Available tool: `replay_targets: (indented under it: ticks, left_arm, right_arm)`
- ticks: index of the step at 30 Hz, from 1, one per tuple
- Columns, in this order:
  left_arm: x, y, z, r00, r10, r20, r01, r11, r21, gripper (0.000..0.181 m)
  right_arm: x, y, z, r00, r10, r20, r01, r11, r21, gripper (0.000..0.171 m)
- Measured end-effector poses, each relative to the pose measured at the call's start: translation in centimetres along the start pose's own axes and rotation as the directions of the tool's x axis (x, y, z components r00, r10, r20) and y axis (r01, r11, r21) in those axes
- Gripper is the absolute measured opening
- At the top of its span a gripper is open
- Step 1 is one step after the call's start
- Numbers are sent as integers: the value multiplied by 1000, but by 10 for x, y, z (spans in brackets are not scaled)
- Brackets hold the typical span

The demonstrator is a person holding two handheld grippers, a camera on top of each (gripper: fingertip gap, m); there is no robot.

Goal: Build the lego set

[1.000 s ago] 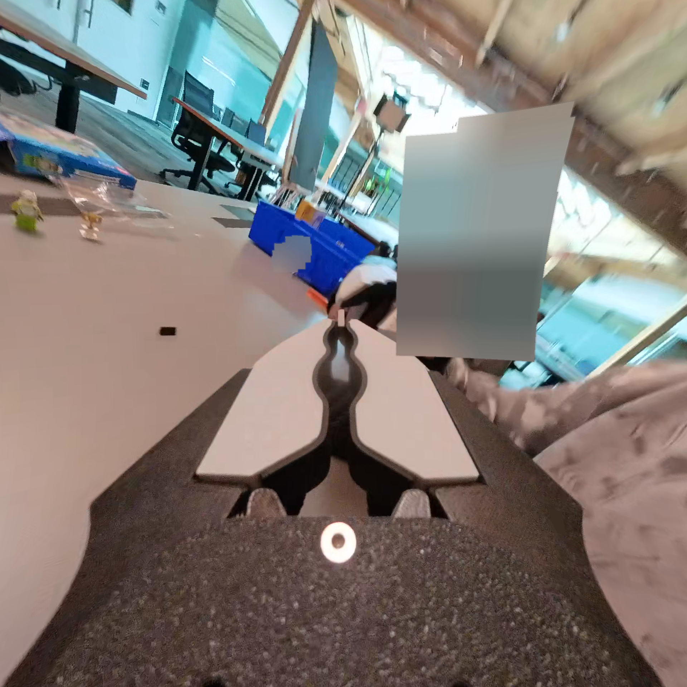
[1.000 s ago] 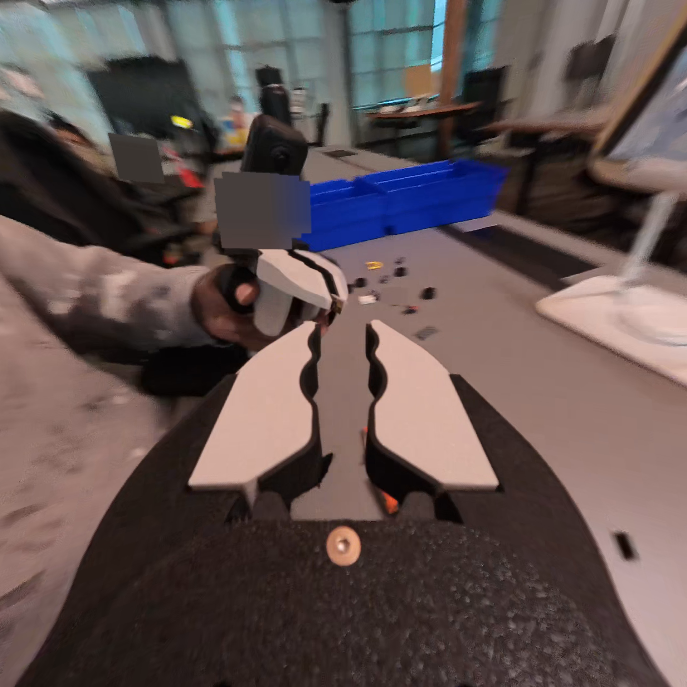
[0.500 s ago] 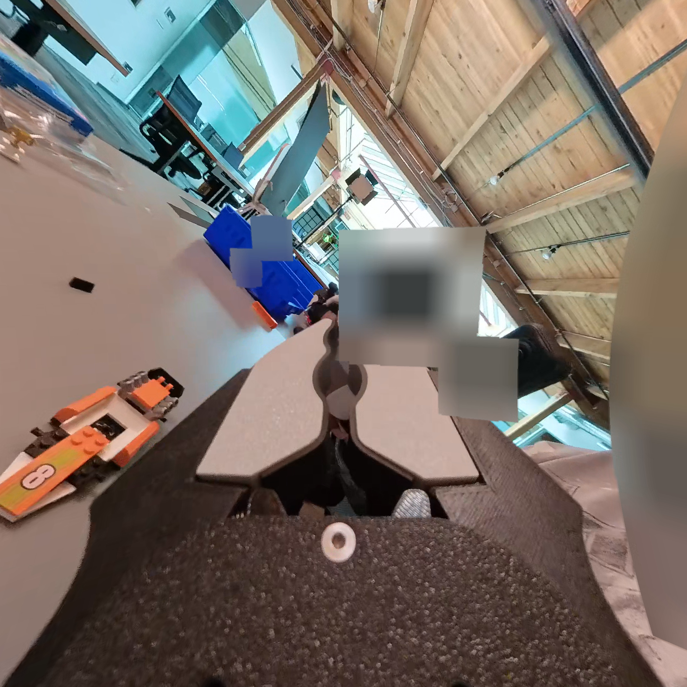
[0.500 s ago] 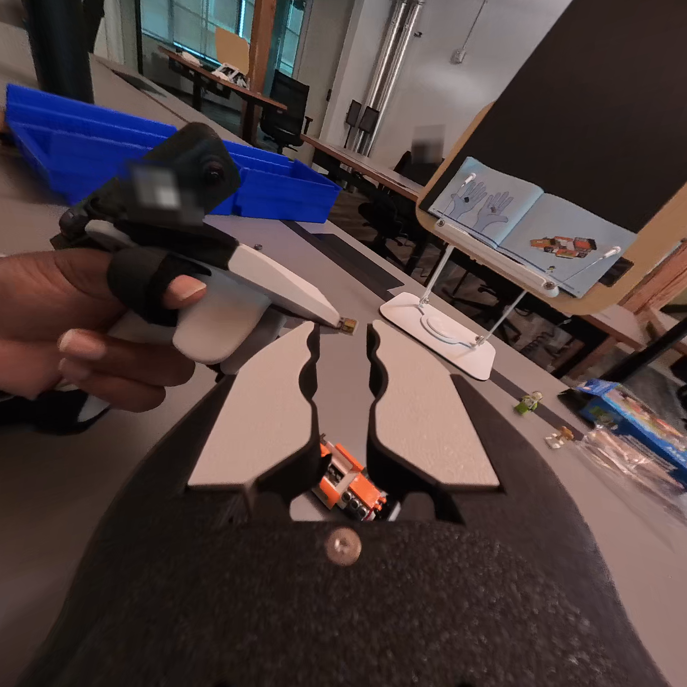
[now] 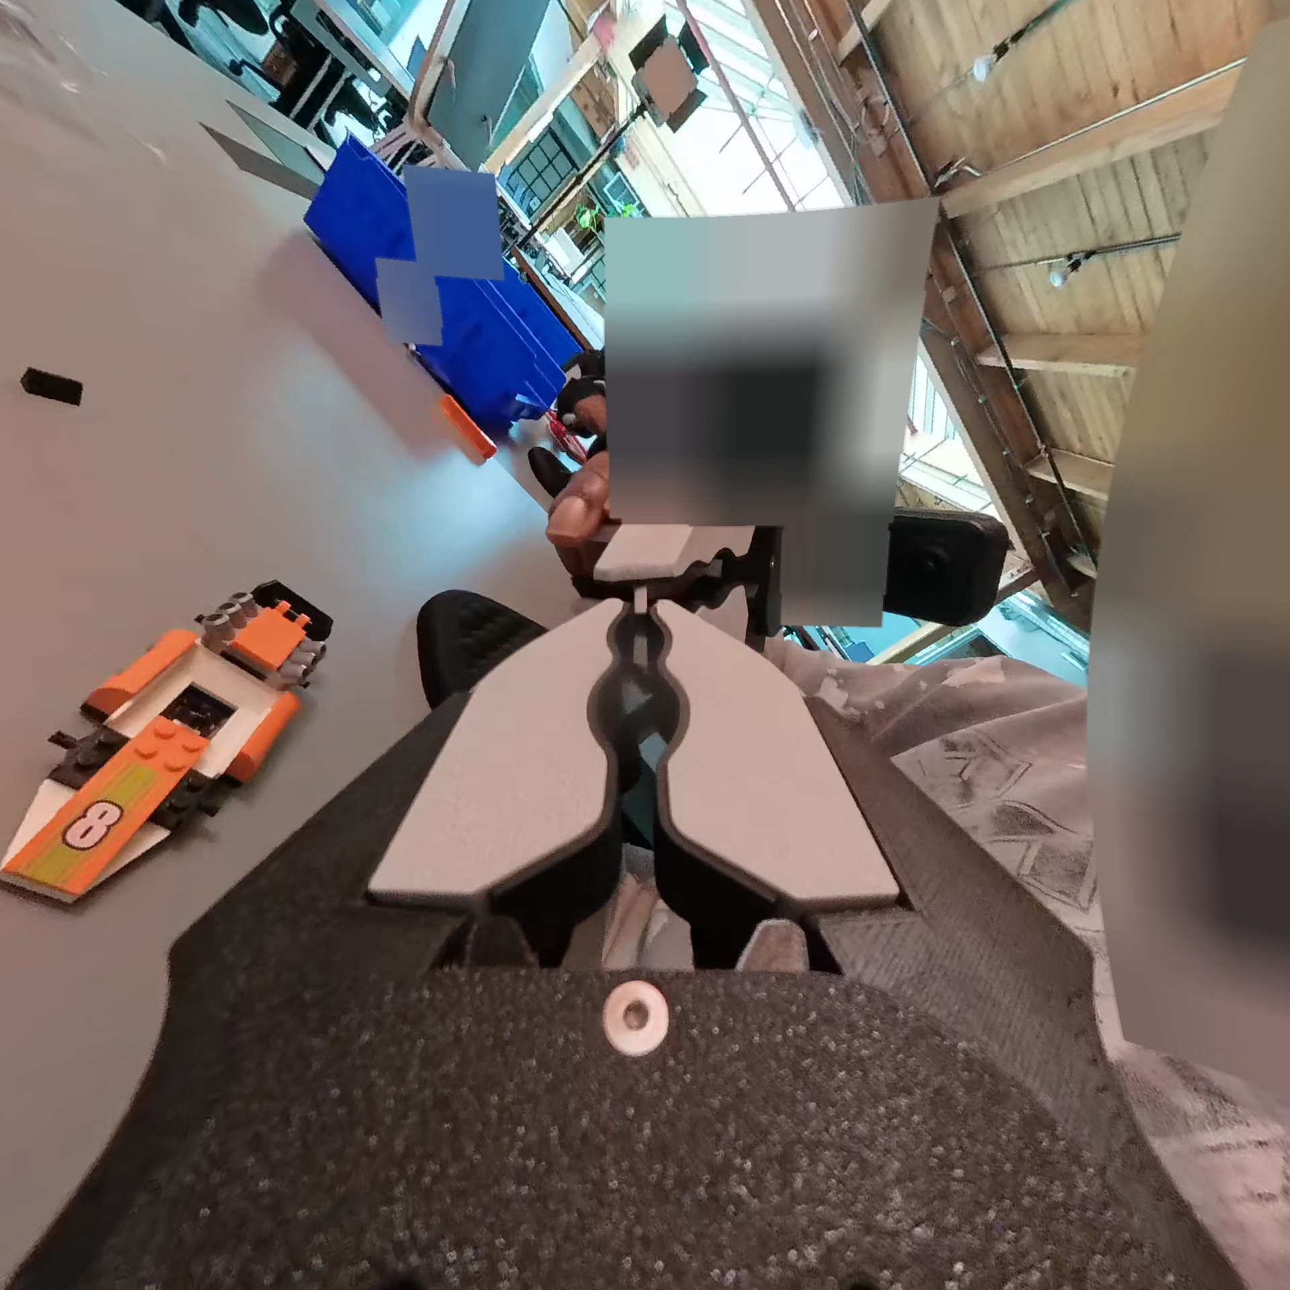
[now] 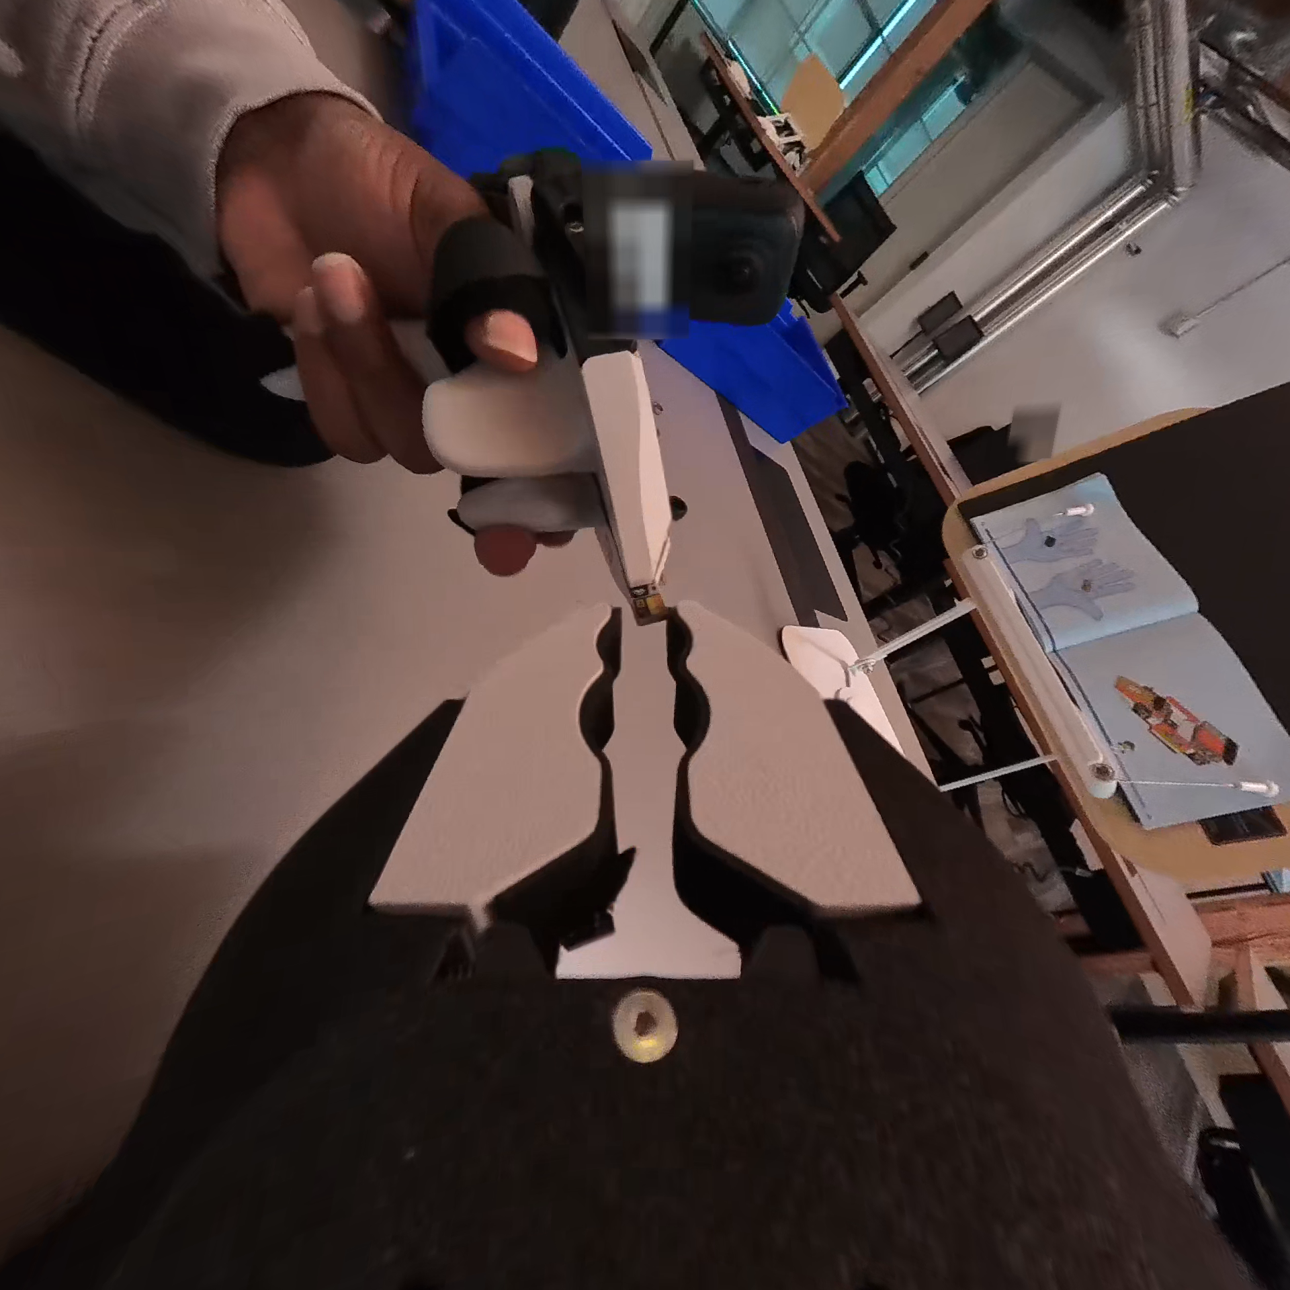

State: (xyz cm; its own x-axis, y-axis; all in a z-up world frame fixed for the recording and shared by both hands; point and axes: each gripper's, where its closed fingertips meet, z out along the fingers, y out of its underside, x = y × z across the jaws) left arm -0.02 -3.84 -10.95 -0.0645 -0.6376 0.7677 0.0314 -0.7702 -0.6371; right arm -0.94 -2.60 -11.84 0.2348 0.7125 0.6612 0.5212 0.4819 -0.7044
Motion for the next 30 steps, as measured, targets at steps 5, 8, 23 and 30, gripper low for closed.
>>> replay_targets:
  ticks: [5,8,23,30]
  left_arm:
    - [1,-2,-1,1000,-9,-24,9,1000,5,3]
    - [5,-9,-6,998,-26,-65,27,1000,13,12]
    - [-4,-3,0,1000,8,4,-8,1000,-30,8]
    - [-6,-10,1,999,24,23,-25,999,39,3]
  right_arm:
    - [0,-1,0,999,36,16,-37,998,41,7]
    - [-3,-2,-3,994,68,80,-74,995,74,7]
    - [6,5,0,985,148,91,-152,988,36,7]
    - [9,5,3,983,183,29,-184,983,26,7]
